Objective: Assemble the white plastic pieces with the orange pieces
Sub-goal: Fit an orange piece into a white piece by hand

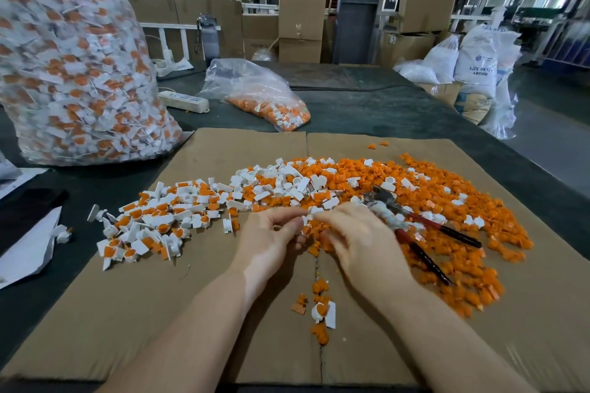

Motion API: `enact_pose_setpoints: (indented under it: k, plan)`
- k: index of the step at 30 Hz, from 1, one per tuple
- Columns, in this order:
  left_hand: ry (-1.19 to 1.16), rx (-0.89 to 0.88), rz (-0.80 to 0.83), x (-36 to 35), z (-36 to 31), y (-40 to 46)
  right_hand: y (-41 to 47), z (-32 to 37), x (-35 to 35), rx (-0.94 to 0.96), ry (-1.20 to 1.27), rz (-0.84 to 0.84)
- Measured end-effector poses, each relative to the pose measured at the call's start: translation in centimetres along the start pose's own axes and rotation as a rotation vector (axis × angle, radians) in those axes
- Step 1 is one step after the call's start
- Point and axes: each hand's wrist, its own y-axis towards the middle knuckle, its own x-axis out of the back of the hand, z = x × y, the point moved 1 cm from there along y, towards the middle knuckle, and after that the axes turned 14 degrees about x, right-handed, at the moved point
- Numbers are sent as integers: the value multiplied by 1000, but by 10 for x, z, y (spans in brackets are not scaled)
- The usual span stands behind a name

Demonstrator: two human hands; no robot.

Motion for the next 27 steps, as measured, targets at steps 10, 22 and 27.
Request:
enact_pose_setpoints:
  k: [10,22,27]
  plan:
    - [393,-217,-13,-1,8,-1,-7,9,-11,-84,267,-175]
    - [412,-285,-26,-2,8,-3,-10,6,-11,-114,257,-186]
    - [462,-296,-50,-5,10,-4,-9,6,-13,-127,209,-170]
